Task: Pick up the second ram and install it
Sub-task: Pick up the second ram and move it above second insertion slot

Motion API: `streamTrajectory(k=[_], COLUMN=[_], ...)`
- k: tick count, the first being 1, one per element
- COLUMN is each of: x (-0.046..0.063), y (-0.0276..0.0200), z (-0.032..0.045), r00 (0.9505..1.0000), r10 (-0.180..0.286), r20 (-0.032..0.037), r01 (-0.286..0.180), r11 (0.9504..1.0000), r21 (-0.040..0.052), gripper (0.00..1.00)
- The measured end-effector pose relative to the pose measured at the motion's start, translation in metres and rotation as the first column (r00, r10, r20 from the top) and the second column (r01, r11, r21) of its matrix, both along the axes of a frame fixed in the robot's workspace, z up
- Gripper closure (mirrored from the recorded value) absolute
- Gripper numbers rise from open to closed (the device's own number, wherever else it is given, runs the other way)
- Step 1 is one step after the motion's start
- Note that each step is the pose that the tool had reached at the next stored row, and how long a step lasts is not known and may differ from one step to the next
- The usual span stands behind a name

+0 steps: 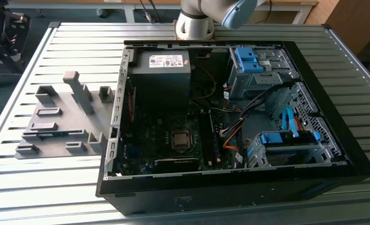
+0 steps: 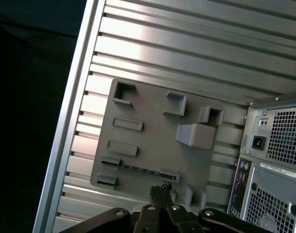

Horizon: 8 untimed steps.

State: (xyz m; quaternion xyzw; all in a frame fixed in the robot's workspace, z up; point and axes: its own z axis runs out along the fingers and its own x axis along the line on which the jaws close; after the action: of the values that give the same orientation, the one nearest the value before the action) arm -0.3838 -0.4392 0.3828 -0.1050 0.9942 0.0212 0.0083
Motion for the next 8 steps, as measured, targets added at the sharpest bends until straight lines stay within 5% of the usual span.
streamTrajectory(k=[8], x=[0.0], y=[0.0], z=[-0.0002], r00=[0.9948], r10=[0.102], r20=[0.0001], r01=[-0.102], r11=[0.9948], r21=[-0.0007], gripper=[0.89])
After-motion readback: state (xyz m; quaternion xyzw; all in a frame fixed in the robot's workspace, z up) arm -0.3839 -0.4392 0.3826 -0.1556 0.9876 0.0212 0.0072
